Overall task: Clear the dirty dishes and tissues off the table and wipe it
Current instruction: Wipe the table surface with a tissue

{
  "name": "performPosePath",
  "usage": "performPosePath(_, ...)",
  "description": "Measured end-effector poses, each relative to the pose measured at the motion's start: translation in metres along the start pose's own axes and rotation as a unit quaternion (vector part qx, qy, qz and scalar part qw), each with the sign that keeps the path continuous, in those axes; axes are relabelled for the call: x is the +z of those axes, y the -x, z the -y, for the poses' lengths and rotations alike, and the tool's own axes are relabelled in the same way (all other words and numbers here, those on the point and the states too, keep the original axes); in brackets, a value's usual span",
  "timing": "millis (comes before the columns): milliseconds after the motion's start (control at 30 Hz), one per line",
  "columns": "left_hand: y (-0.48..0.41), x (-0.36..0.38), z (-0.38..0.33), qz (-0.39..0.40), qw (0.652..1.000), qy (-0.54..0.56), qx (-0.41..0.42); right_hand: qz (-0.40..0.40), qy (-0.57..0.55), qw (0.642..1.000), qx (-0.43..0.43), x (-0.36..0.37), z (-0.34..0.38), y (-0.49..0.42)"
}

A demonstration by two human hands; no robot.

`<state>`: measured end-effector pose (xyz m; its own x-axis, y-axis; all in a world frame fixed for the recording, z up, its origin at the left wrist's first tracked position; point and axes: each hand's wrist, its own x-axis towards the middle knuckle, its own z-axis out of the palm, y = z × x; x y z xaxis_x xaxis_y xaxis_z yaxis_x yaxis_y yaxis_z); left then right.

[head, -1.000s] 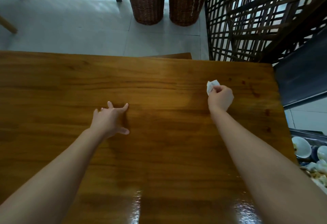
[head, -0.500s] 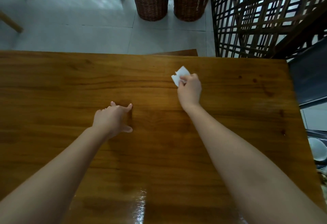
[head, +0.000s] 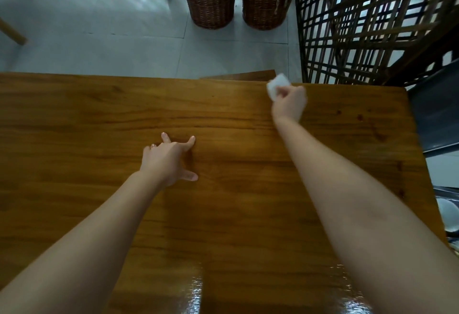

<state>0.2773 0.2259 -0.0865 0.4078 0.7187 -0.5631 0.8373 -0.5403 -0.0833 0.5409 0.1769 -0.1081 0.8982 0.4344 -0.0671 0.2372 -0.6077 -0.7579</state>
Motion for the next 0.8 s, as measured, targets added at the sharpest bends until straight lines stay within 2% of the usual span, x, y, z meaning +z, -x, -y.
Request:
performPosePath(67,-0.001,0.000,0.000,0.000,1.000,0.003,0.003,-0.043,0.000,0.998,0.053,-0.003,-0.003,-0.011)
performPosePath(133,0.000,0.001,-0.001,-0.006,1.000,0.003,0.011,-0.041,0.006,0.998,0.051,0.012,0.005,0.000)
performPosePath(233,-0.001,0.000,-0.001,-0.010,1.000,0.006,0.016,0.049,0.012,0.997,-0.052,0.050,0.024,0.050)
performPosePath(333,-0.002,0.001,-0.001,-0.006,1.000,0.008,0.009,0.128,0.005,0.982,-0.140,0.069,0.031,0.097)
performPosePath(467,-0.001,0.005,0.001,0.003,1.000,0.026,-0.004,0.160,0.013,0.973,-0.167,0.051,0.019,0.087)
performPosePath(567,0.001,0.004,0.002,-0.001,1.000,0.028,0.000,0.105,0.017,0.987,-0.117,0.020,0.000,0.056)
performPosePath(700,0.003,0.002,0.002,0.004,1.000,0.030,0.006,-0.040,-0.020,0.998,0.032,-0.015,-0.024,0.012)
performPosePath(800,0.004,0.001,0.001,0.002,1.000,0.029,0.009,-0.067,-0.055,0.992,0.095,-0.008,-0.018,0.003)
